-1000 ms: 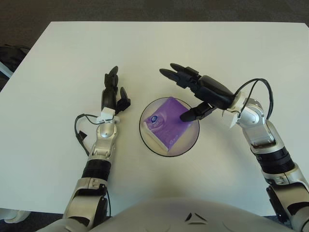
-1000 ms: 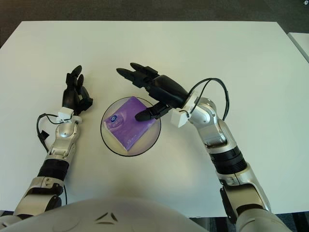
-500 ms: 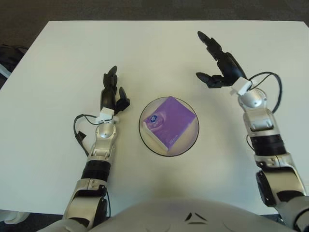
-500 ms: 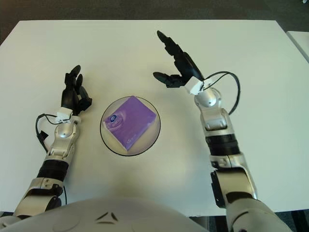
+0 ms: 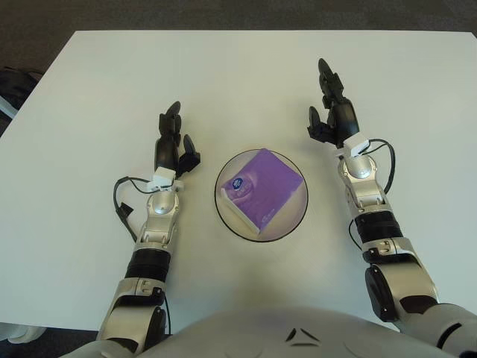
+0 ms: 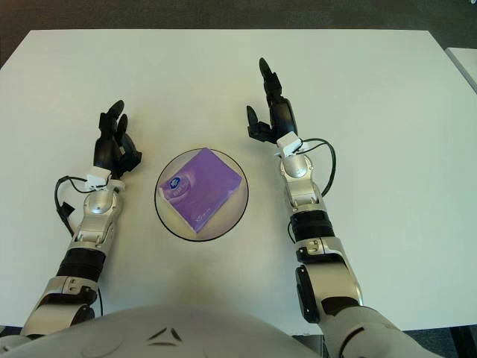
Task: Put the tissue paper into the plate.
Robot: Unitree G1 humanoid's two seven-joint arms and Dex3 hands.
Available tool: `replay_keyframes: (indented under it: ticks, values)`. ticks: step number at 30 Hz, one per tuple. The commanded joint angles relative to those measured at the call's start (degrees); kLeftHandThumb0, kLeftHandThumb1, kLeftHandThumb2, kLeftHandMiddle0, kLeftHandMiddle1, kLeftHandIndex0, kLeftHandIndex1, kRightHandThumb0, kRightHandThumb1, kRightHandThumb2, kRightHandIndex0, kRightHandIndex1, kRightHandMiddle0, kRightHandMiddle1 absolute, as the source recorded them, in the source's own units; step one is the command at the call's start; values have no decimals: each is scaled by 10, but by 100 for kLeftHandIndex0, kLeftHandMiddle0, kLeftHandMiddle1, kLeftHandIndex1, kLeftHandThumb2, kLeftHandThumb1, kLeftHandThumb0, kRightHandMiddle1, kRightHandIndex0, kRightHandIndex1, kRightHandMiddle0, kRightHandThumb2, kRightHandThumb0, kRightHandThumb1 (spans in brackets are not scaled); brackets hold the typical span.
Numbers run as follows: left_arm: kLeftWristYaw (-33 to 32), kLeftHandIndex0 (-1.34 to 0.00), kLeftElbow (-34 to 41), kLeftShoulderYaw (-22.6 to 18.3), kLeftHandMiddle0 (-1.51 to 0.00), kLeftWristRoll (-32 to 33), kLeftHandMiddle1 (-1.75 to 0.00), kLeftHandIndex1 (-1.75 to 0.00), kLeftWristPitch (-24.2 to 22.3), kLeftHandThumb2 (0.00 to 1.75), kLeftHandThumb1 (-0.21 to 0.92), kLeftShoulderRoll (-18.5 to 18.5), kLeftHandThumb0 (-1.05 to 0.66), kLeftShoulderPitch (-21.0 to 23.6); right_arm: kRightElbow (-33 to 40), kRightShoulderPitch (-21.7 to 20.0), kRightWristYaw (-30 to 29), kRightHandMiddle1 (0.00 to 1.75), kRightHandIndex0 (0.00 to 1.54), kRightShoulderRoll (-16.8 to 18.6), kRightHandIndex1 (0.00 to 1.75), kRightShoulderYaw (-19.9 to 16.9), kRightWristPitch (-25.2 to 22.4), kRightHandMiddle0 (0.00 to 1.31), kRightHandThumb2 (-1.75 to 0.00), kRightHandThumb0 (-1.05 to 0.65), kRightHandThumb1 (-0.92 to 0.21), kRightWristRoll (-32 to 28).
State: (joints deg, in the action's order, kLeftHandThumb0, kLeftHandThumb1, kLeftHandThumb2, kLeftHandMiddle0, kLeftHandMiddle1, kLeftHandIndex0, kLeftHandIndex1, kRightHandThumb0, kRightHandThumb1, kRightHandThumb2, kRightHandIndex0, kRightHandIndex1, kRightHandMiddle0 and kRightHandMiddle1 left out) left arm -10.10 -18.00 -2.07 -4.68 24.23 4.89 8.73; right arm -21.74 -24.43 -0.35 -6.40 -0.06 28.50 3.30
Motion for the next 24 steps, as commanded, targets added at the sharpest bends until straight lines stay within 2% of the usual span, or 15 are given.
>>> replay_keyframes:
  ticks: [1, 24]
  values:
    - [3, 0, -54, 6, -30, -4, -2, -57, -21, 97, 92, -17, -73, -91, 11, 32, 1, 0, 0, 25, 0, -3, 4, 0, -110, -96, -92, -23]
    - [8, 0, -40, 10, -30, -7, -1, -55, -38, 99, 92, -15, -77, -97, 41, 99, 22, 0, 0, 60, 0, -6, -30, 0, -111, -92, -92, -46]
